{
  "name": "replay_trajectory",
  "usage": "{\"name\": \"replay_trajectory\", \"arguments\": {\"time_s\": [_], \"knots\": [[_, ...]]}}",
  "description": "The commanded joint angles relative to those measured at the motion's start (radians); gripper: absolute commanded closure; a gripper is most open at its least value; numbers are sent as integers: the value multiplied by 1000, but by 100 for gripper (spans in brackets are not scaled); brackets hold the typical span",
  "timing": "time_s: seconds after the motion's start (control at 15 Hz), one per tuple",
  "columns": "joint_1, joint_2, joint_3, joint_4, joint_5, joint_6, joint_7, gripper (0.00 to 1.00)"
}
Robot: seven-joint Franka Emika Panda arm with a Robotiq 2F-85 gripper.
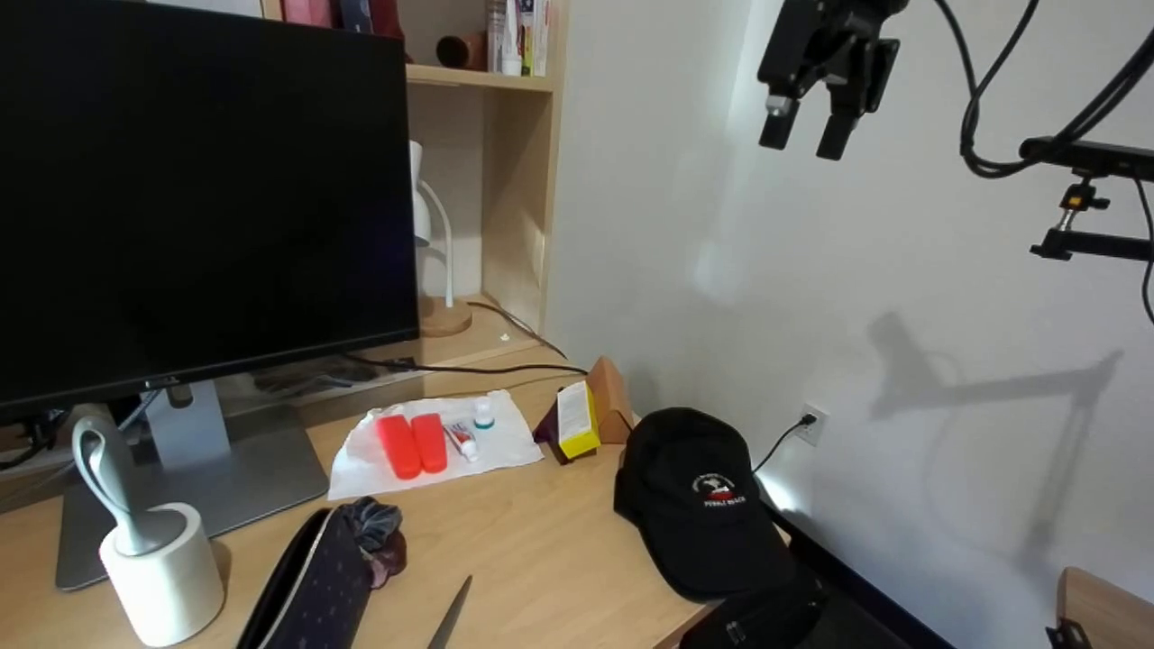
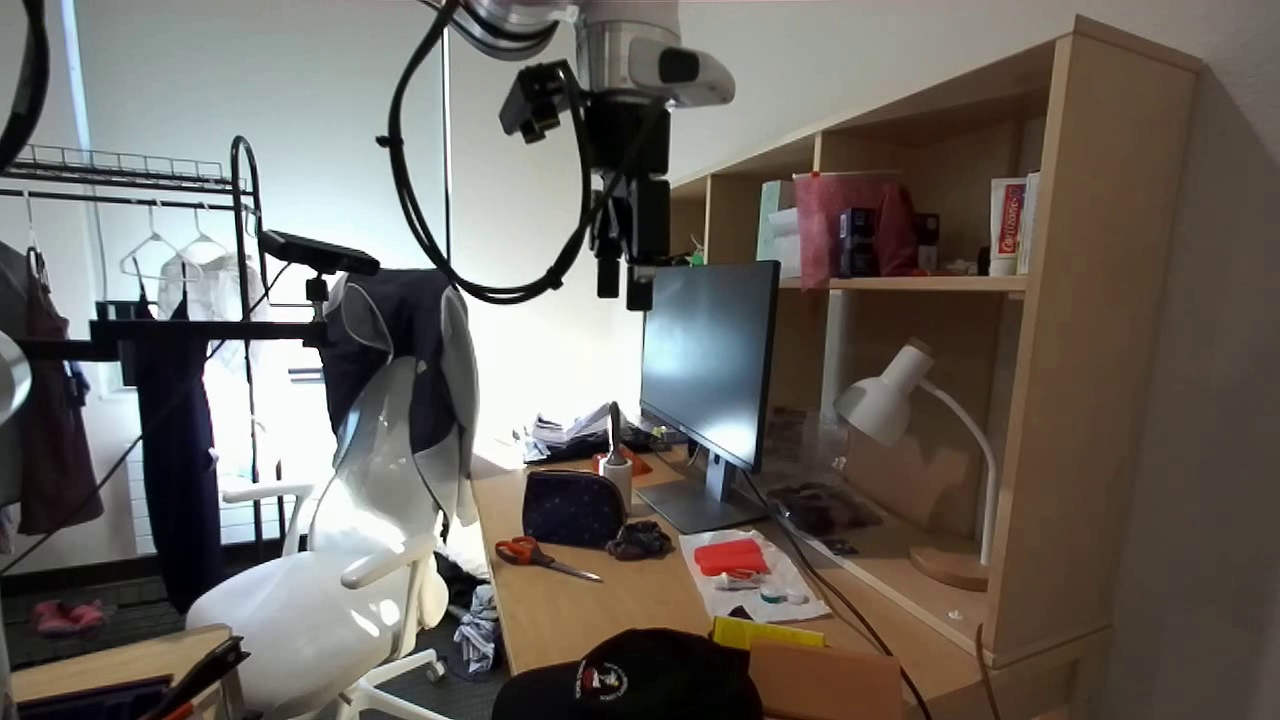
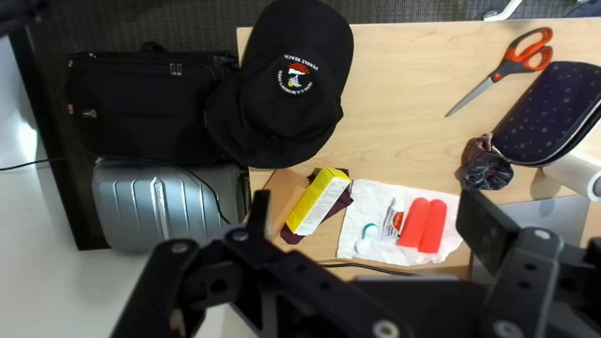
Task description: Move the cap forward on the desk
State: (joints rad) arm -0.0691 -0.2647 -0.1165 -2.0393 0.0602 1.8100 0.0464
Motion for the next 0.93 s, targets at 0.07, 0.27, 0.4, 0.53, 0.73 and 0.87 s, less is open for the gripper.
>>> {"name": "replay_trajectory", "arguments": {"time_s": [0.07, 0.27, 0.4, 0.53, 0.73, 0.87], "knots": [[-1, 118, 47, 38, -41, 28, 99, 0], [5, 167, 78, 22, -215, 7, 119, 0], [20, 196, 87, 20, -267, -30, 58, 0], [17, 188, 80, 12, -234, -5, 86, 0], [23, 201, 83, 13, -246, -7, 84, 0], [24, 197, 88, 8, -294, 1, 95, 0]]}}
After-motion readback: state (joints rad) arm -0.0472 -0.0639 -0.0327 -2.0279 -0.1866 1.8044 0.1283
